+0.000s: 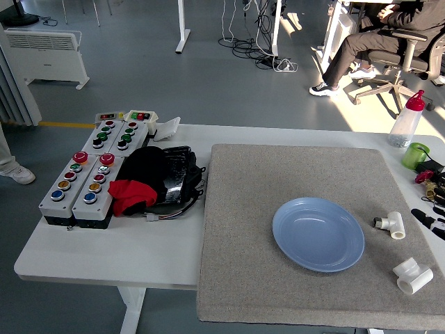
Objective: Pick pipe place plate twice
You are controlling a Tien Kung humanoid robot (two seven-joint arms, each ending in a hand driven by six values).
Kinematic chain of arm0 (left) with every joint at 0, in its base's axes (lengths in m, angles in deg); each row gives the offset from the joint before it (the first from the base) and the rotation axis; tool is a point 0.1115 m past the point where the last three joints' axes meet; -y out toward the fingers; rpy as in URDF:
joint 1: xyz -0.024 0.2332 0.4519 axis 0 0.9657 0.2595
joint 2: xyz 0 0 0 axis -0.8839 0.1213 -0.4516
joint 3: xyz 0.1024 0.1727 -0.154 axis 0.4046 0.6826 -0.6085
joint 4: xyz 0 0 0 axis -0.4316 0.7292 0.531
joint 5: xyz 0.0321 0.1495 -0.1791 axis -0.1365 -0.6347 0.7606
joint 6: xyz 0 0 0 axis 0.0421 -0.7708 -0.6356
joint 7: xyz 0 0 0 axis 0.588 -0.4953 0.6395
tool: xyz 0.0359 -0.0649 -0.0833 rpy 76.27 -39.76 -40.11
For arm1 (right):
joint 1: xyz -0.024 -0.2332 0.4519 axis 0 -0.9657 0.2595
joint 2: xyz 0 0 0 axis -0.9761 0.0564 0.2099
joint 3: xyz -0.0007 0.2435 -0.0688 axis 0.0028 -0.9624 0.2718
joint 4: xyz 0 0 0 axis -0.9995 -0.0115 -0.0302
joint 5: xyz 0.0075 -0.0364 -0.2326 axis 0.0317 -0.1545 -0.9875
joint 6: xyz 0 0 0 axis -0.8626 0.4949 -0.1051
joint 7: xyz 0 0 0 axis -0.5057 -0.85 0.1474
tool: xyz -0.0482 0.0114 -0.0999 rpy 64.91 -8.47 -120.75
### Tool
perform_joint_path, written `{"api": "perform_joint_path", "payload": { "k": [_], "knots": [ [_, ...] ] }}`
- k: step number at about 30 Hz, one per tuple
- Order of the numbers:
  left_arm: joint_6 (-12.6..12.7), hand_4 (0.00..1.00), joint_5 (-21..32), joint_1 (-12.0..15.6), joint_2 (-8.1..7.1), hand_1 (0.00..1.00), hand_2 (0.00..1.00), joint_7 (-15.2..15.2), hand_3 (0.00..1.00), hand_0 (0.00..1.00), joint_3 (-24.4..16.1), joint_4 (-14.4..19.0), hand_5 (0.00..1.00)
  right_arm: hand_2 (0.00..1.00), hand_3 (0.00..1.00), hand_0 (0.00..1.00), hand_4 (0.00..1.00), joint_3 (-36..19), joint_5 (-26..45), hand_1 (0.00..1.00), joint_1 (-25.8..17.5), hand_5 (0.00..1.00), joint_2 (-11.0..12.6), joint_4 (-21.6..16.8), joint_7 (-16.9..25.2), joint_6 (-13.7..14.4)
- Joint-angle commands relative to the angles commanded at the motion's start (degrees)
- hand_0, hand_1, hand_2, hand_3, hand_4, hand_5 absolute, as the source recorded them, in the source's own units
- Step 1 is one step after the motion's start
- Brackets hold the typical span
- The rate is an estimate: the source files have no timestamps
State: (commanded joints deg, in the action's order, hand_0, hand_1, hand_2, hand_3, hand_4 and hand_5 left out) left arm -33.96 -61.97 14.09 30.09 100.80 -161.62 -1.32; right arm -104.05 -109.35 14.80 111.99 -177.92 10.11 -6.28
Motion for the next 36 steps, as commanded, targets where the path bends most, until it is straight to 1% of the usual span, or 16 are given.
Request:
{"api": "perform_joint_path", "payload": {
  "k": [1,2,8,9,11,14,15,17,20,21,26,27,30,32,33,36],
  "knots": [
    [0.0,0.412,0.0,0.0,0.00,0.577,0.580,0.0,0.455,0.582,0.0,0.0,0.998,0.998,0.998,0.998,0.886,0.2,-1.5,0.980,-0.1,0.550,0.2,-0.2,-0.2,-0.2],
    [0.0,0.413,-0.1,0.0,0.00,0.577,0.580,0.0,0.455,0.582,0.0,0.0,0.998,0.998,0.998,0.998,0.876,0.7,-2.6,0.994,-0.2,0.452,0.5,-0.4,-0.5,-0.1],
    [-0.2,0.413,-0.4,-0.1,0.00,0.577,0.580,0.3,0.455,0.582,-0.2,0.1,0.998,0.998,0.998,0.998,0.876,4.4,-16.8,0.994,-0.2,0.452,1.5,-1.0,-1.7,0.4],
    [-0.2,0.413,-0.5,-0.1,0.00,0.577,0.580,0.3,0.455,0.582,-0.2,0.1,0.998,0.998,0.998,0.998,0.867,4.9,-18.9,0.998,-0.1,0.384,1.7,-1.0,-1.9,0.2],
    [-0.2,0.413,-0.6,-0.1,0.00,0.577,0.580,0.4,0.455,0.582,-0.3,0.1,0.998,0.998,0.998,0.998,0.867,5.7,-21.1,0.998,-0.1,0.384,1.9,-1.0,-2.1,0.0],
    [-0.2,0.413,-0.8,0.1,0.00,0.577,0.580,0.6,0.455,0.582,-0.4,0.2,0.998,0.998,0.998,0.998,0.867,8.0,-20.7,0.998,-0.2,0.384,2.2,-0.7,-3.8,-1.5],
    [-0.2,0.412,-0.8,0.1,0.00,0.577,0.580,0.6,0.455,0.583,-0.4,0.2,0.998,0.998,0.998,0.998,0.883,8.1,-20.7,0.988,-0.2,0.419,2.2,-0.7,-4.0,-1.6],
    [-0.3,0.412,-1.0,0.2,0.00,0.577,0.580,0.8,0.455,0.583,-0.5,0.2,0.998,0.998,0.998,0.998,0.883,8.8,-20.6,0.988,-0.2,0.419,2.2,-0.2,-5.3,-2.6],
    [-0.3,0.412,-1.1,0.3,0.00,0.577,0.580,0.8,0.455,0.583,-0.5,0.3,0.998,0.998,0.998,0.998,0.883,9.2,-20.4,0.988,-0.1,0.419,2.0,0.1,-6.1,-3.4],
    [-0.3,0.411,-1.3,0.3,0.00,0.577,0.581,0.9,0.455,0.582,-0.6,0.3,0.998,0.998,0.998,0.998,0.870,9.5,-20.7,0.978,0.1,0.409,1.9,0.5,-6.5,-3.6],
    [-0.4,0.411,-1.6,0.5,0.00,0.577,0.581,1.0,0.455,0.582,-0.7,0.3,0.998,0.998,0.998,0.998,0.870,10.2,-22.8,0.978,1.3,0.409,1.2,2.7,-7.2,-3.4],
    [-0.4,0.410,-1.7,0.6,0.00,0.577,0.580,1.0,0.456,0.582,-0.8,0.3,0.998,0.998,0.977,0.998,0.868,10.3,-23.1,0.944,1.5,0.371,1.0,3.1,-7.3,-3.3],
    [-0.5,0.410,-1.9,0.7,0.00,0.577,0.580,1.2,0.456,0.582,-0.9,0.4,0.998,0.998,0.977,0.998,0.868,10.7,-24.5,0.944,2.1,0.371,0.6,4.0,-7.4,-3.1],
    [-0.6,0.410,-2.1,0.8,0.00,0.577,0.580,1.2,0.456,0.582,-0.9,0.4,0.998,0.998,0.977,0.998,0.868,11.0,-25.1,0.944,2.4,0.371,0.6,4.4,-7.6,-3.6],
    [-0.6,0.408,-2.1,0.8,0.00,0.578,0.581,1.3,0.456,0.583,-0.9,0.4,0.998,0.971,0.920,0.918,0.866,11.1,-25.3,0.884,2.5,0.369,0.6,4.5,-7.7,-3.7],
    [-0.7,0.408,-2.3,0.9,0.00,0.578,0.581,1.3,0.456,0.583,-1.0,0.4,0.998,0.971,0.920,0.918,0.866,11.2,-25.5,0.884,2.7,0.369,0.4,5.1,-7.5,-4.5]
  ]
}}
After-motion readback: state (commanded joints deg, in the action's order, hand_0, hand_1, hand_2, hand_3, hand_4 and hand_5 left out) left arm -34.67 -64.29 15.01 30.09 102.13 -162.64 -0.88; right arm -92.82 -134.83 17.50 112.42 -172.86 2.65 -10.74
